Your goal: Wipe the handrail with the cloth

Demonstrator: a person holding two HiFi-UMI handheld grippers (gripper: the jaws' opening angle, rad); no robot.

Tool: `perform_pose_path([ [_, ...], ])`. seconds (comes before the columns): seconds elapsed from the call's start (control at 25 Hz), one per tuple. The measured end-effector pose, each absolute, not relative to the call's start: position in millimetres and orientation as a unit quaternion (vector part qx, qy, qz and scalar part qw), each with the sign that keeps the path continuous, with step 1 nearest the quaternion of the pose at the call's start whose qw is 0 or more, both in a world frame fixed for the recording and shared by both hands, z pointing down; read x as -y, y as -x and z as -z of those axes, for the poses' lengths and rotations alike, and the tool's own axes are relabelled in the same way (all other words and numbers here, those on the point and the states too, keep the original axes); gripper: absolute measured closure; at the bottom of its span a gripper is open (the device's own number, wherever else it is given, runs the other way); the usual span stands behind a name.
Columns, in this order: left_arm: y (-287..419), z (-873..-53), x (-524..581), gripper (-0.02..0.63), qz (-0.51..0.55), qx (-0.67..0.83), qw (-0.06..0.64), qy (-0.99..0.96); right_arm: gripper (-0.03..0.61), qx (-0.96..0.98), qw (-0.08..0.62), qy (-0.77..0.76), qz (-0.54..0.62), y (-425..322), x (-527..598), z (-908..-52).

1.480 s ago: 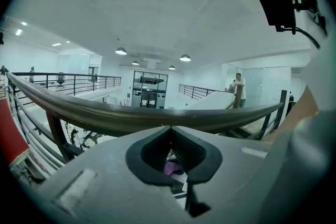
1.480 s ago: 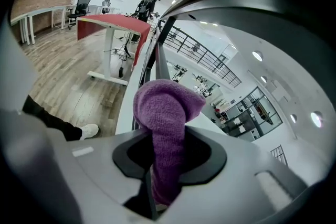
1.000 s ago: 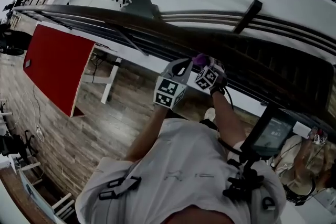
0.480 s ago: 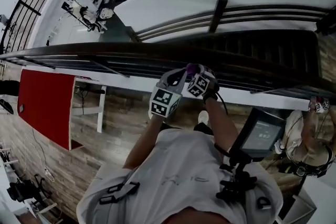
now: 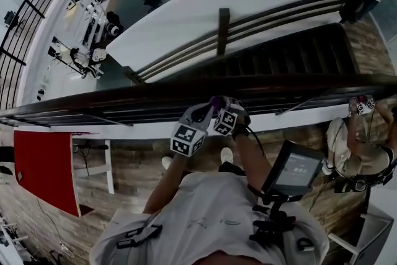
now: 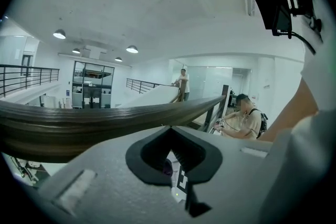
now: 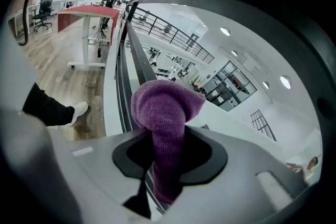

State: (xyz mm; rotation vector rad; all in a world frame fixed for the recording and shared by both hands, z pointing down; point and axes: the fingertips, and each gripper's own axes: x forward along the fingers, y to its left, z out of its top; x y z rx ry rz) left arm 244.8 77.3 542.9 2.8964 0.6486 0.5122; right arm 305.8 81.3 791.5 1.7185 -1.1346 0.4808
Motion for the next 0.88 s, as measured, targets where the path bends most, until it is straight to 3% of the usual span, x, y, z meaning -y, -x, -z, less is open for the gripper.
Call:
perform_pose_path([
  [0.88,-294.9,-554.8,-203.8,0.612,-0.174,-0.332,0.055,-0.926,0.471,0.396,0.523,-0.729,-0.193,-370.5,-238.8,-797.1],
])
